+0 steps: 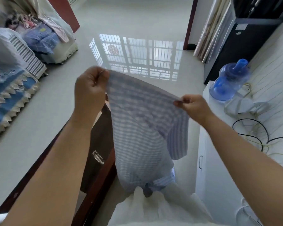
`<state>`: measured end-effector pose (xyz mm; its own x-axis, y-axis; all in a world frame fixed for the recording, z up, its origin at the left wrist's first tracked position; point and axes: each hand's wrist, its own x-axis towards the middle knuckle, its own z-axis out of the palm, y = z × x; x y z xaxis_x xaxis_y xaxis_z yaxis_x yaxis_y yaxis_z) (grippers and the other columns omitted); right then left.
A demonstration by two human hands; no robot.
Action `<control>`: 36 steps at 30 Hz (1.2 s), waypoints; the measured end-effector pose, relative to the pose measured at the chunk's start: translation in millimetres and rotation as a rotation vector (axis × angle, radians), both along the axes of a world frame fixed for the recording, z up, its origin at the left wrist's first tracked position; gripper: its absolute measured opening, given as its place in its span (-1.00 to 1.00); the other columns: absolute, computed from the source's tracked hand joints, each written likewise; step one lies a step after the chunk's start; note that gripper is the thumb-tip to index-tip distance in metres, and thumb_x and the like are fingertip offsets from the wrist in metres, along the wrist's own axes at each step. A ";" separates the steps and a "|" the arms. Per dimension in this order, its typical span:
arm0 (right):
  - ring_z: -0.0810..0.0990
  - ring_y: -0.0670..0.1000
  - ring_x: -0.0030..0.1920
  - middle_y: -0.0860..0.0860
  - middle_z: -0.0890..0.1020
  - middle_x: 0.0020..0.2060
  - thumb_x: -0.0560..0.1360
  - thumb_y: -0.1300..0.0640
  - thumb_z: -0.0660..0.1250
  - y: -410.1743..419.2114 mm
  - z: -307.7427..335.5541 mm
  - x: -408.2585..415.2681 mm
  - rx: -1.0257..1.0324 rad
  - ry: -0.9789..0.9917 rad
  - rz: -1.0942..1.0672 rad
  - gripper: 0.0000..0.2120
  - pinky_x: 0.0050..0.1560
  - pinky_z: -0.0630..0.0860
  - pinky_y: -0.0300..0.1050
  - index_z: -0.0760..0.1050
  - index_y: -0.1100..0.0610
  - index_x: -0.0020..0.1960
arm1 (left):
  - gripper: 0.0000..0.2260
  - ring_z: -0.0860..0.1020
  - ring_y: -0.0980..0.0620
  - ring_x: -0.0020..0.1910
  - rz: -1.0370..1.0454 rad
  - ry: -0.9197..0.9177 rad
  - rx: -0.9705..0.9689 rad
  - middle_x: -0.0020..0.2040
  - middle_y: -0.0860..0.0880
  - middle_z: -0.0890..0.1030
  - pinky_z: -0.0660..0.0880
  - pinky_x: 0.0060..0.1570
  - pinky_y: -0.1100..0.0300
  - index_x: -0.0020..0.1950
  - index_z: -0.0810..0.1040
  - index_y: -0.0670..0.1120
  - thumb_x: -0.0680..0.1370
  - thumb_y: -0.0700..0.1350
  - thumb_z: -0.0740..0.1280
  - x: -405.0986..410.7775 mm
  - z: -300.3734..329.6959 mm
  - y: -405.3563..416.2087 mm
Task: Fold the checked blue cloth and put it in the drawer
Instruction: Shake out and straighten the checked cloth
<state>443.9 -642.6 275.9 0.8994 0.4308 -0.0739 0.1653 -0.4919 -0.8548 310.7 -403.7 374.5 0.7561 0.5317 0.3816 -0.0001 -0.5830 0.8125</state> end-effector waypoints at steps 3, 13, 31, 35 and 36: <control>0.43 0.01 -0.37 -0.13 0.43 -0.48 0.45 0.06 0.42 -25.5 32.8 19.0 -0.168 -0.232 -0.053 -0.75 -0.28 0.34 -0.15 0.48 0.06 -0.37 | -0.87 0.60 0.14 -0.28 0.061 0.003 -0.039 -0.31 0.04 0.54 0.58 -0.28 0.14 -0.11 0.53 -0.06 0.60 -0.10 0.24 8.8 -38.9 0.6; 0.39 0.02 -0.34 0.15 0.49 -0.41 0.44 0.00 0.43 -51.1 24.0 -4.8 -0.170 -0.072 -0.035 -0.66 -0.27 0.29 -0.10 0.54 0.31 -0.22 | -0.81 0.50 0.13 -0.25 0.112 -0.136 -0.128 -0.29 0.18 0.51 0.53 -0.14 0.08 -0.21 0.51 0.09 0.57 -0.11 0.24 35.6 -22.3 0.7; 0.29 -0.02 -0.40 -0.02 0.31 -0.48 0.54 0.03 0.32 -48.2 33.2 -27.0 -0.644 0.054 0.446 -0.58 -0.37 0.22 -0.16 0.25 0.12 -0.41 | -0.84 0.44 0.36 -0.36 0.135 0.084 -0.015 -0.31 0.18 0.48 0.30 -0.32 0.52 -0.07 0.58 -0.21 0.58 -0.19 0.23 23.4 -73.7 13.9; 0.19 -0.05 -0.42 -0.02 0.25 -0.48 0.47 0.04 0.40 -58.0 3.0 -40.6 -0.503 0.184 0.483 -0.59 -0.36 0.17 -0.14 0.28 0.17 -0.39 | -0.85 0.47 0.36 -0.25 0.102 0.006 0.024 -0.24 0.20 0.49 0.33 -0.19 0.52 -0.08 0.58 -0.23 0.57 -0.22 0.24 19.0 -79.1 9.7; 0.20 -0.04 -0.41 -0.01 0.26 -0.48 0.47 0.04 0.40 -59.5 -2.7 -42.9 -0.478 0.200 0.450 -0.60 -0.35 0.17 -0.12 0.32 0.20 -0.39 | -0.85 0.47 0.36 -0.23 0.097 -0.011 0.059 -0.23 0.20 0.48 0.33 -0.17 0.53 -0.09 0.57 -0.24 0.57 -0.21 0.24 18.4 -79.7 9.2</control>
<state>401.0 -702.1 273.2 0.5893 0.6384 -0.4951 0.3036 -0.7429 -0.5966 329.0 -394.6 294.9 0.6981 0.5782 0.4224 0.0498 -0.6276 0.7769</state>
